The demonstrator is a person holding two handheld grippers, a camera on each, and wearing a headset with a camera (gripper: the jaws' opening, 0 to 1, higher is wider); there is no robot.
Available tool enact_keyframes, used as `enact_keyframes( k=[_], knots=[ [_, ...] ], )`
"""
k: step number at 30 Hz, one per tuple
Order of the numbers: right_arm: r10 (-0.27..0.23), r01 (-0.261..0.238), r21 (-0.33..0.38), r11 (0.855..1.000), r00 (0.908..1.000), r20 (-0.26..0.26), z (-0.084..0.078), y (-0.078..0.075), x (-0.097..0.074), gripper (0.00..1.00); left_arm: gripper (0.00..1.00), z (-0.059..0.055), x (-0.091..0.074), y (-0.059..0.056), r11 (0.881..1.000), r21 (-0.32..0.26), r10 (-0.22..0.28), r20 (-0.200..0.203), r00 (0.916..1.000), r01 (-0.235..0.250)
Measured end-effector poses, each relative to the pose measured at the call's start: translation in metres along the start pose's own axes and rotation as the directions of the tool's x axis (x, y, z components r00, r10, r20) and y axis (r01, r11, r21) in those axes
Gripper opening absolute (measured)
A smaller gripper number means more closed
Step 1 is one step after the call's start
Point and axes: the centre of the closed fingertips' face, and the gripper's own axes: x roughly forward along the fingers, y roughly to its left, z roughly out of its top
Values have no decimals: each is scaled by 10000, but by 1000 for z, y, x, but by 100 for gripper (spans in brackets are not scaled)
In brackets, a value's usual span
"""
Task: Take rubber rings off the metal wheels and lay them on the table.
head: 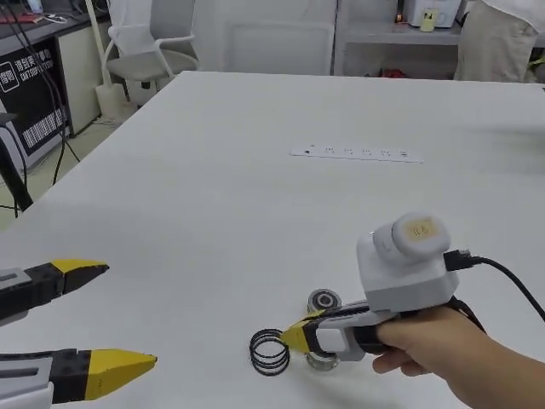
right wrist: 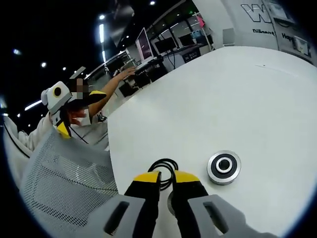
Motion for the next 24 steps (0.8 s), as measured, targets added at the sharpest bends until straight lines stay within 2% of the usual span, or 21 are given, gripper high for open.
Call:
enact_keyframes(
  k=[11,17,24],
  knots=[
    [-129,140,-362,9992,9995,302,12,-1,-9,8,78,1,1,-1,10000,-15,12,20,10000,-12],
    [-132,174,-482,9987,9963,853,29,1,-21,11,78,0,2,-1,10000,-13,-4,-7,10000,4],
    [-224,287,-378,9989,9874,1568,45,-1,-40,16,79,0,4,-2,10000,-58,-29,-19,10000,29]
  ],
)
